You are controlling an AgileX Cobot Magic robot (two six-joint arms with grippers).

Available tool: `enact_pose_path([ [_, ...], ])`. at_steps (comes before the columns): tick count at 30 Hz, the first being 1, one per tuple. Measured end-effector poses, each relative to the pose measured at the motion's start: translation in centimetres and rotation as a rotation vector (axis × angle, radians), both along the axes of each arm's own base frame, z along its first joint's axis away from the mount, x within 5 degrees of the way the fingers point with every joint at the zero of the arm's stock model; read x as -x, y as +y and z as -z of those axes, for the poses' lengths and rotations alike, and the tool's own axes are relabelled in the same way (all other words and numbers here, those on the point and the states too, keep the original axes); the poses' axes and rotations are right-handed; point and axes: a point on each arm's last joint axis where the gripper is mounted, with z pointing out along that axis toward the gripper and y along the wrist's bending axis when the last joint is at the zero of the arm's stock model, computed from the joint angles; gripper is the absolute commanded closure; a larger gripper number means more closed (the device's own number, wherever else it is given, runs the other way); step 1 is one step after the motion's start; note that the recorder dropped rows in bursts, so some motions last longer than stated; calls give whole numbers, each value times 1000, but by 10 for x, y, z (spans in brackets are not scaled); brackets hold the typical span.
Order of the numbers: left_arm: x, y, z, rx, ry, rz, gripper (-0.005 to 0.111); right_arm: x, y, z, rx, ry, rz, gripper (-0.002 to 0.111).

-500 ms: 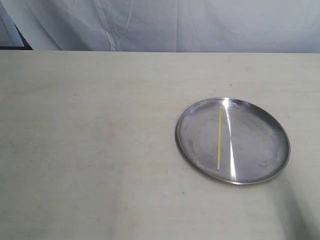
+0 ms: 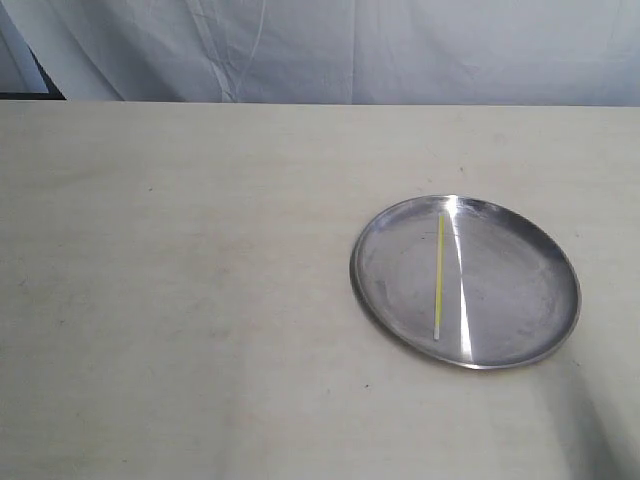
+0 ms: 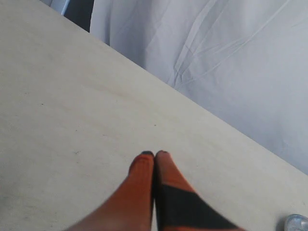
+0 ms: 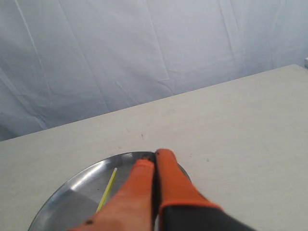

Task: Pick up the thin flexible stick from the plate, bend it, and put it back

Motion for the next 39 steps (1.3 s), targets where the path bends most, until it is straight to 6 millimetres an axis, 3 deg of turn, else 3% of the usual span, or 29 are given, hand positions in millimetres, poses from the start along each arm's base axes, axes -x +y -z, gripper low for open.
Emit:
enact_pose_path([
  [34,0,0,0,-2,0,0,107,0,1,-1,-11,-20,-9,108],
  [39,0,0,0,-2,0,0,107,3,6,-36,-449,-440,-109,108],
])
